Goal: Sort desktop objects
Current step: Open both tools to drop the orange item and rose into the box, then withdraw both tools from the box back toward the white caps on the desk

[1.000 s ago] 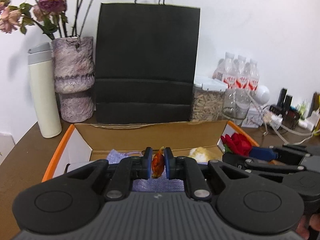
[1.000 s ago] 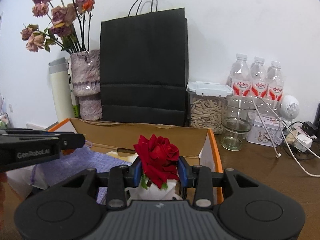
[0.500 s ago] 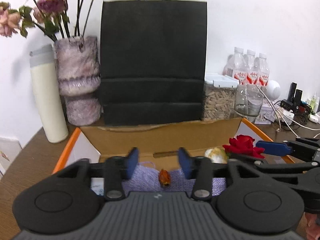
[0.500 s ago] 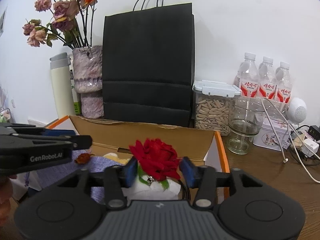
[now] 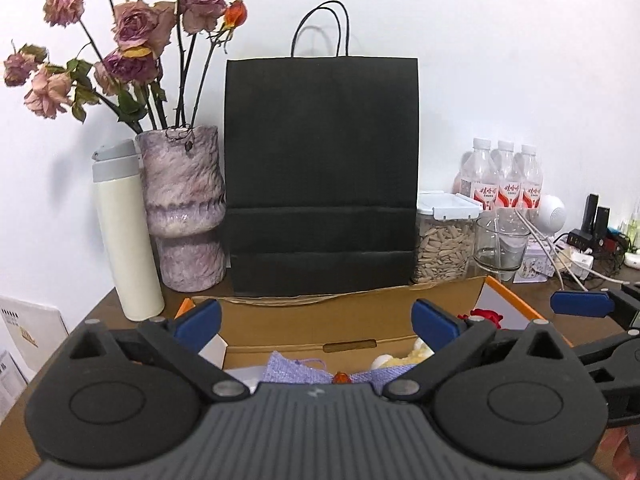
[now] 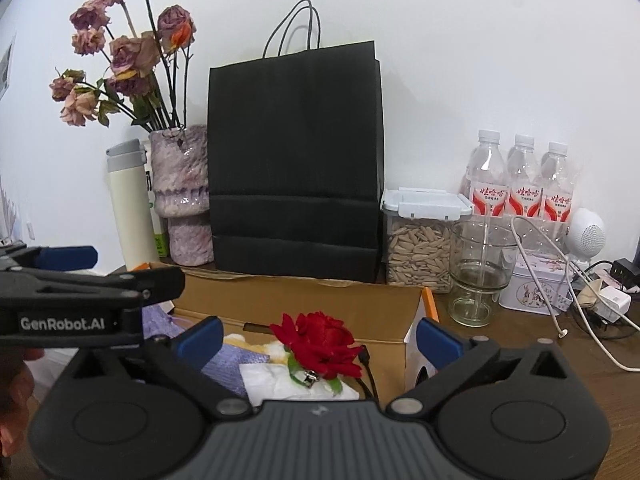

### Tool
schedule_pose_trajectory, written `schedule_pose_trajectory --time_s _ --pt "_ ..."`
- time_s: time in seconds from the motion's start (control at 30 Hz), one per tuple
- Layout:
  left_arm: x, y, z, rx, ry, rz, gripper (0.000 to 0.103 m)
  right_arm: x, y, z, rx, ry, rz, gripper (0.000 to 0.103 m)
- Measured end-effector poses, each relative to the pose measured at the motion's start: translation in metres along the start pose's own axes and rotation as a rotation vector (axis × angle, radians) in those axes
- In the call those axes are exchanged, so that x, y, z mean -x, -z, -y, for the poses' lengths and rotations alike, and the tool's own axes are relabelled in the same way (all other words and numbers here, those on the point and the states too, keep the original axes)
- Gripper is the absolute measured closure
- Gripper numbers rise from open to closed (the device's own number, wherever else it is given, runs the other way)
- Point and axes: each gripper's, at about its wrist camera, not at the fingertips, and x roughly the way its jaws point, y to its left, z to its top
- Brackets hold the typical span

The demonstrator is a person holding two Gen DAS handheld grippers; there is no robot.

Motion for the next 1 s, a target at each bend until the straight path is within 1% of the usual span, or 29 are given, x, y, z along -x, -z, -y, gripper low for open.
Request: schedule_pose_trajectory --time_s 0.27,0.63,1.0 --pt "0.013 0.004 -0.012 0.05 -0.01 -0.015 0.0 0.016 0.002 -0.006 0.004 0.007 0.01 0.0" --pt "0.049 0.014 -0.026 0.113 -0.005 -0.041 0.0 0.048 0.014 -0.017 -0.002 0.037 0.0 0.0" --pt "0.092 0.019 -0.035 0.111 -0.014 -0.039 0.0 0.086 0.023 -0.023 -0.042 0.05 -0.002 0.0"
